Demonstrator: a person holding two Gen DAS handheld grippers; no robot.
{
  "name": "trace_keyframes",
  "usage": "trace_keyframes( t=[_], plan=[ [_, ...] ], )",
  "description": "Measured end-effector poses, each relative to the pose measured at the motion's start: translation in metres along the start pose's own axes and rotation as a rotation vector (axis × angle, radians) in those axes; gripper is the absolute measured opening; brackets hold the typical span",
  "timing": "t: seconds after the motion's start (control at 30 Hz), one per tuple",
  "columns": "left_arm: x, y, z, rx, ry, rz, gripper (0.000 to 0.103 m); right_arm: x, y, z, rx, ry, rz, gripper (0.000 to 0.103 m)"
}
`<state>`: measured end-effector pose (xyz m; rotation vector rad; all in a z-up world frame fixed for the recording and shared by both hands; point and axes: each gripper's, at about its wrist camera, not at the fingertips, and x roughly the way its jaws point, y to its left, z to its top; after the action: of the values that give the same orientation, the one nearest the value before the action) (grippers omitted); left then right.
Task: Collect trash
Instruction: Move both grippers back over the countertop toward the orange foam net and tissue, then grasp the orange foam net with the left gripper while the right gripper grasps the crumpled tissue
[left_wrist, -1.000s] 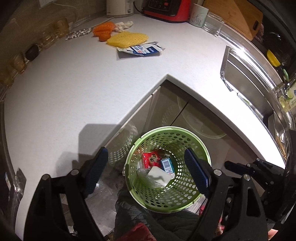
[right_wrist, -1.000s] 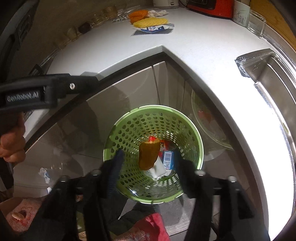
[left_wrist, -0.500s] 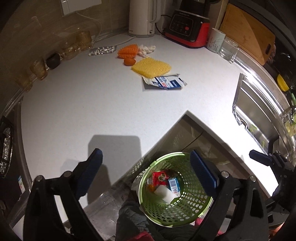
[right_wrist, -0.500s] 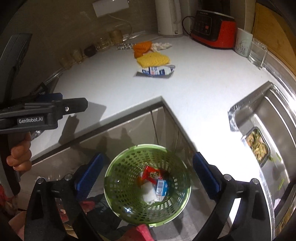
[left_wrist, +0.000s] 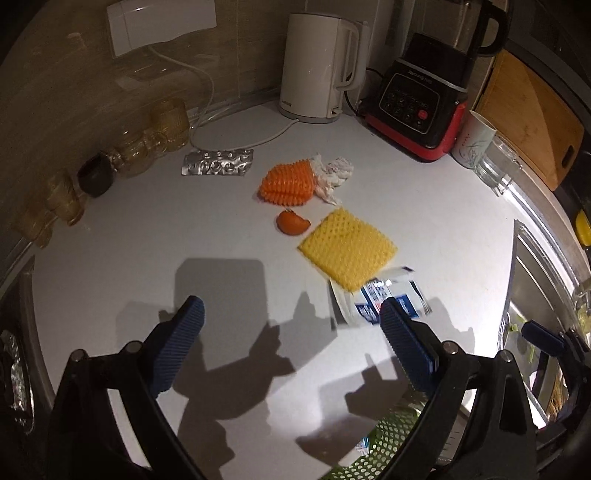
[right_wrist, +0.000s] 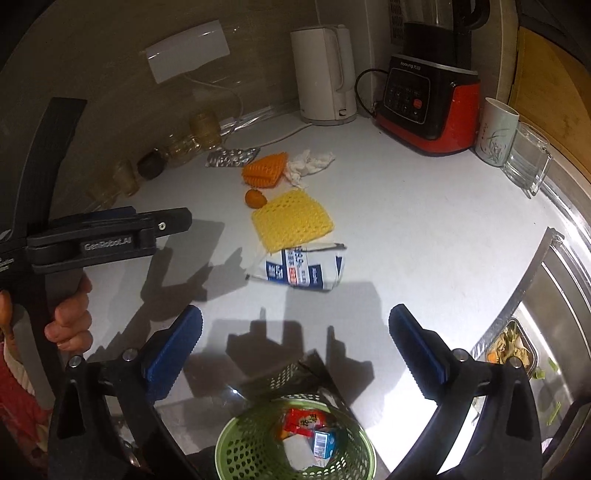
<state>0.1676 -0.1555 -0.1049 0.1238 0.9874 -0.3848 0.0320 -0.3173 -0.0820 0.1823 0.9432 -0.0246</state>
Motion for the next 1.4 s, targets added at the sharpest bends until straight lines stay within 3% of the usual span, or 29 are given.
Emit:
trace_keyframes(
  t=[0.27,0.5,0.6,0.67,0.7,0.87,1.03,1.27,1.4],
  plan=[
    [0.096,0.014,0.078,0.074,0.048,-0.025,0.092,0.064,-0.002,0.051,0.097,0.028,-0.048,0.1],
    [0.165,0.018,0.118,0.091,0.11,-0.042,0.091,0.106,-0.005,0.075,0.154,0.059,-0.083,0.1],
    [0.18,0.015,0.122,0.126,0.128,-0.034,0.084,0.118,-0.007,0.083,0.17,0.068,-0.094,0.1],
    [0.187,0.014,0.123,0.14,0.141,-0.024,0.063,0.125,-0.007,0.089,0.173,0.07,-0.1,0.1],
    [0.192,0.015,0.124,0.139,0.16,-0.026,0.059,0.129,-0.007,0.092,0.17,0.072,-0.103,0.1],
    [0.188,0.026,0.126,0.102,0.149,-0.073,0.038,0.148,-0.004,0.111,0.143,0.076,-0.129,0.1],
    [0.165,0.04,0.13,0.069,0.1,-0.065,0.036,0.181,-0.004,0.138,0.131,0.099,-0.138,0.1],
    [0.144,0.066,0.127,0.044,0.065,0.01,0.036,0.244,0.0,0.173,0.114,0.149,-0.152,0.1],
    [0.136,0.084,0.119,0.018,0.066,0.019,0.036,0.267,0.003,0.177,0.126,0.181,-0.157,0.077]
  ],
)
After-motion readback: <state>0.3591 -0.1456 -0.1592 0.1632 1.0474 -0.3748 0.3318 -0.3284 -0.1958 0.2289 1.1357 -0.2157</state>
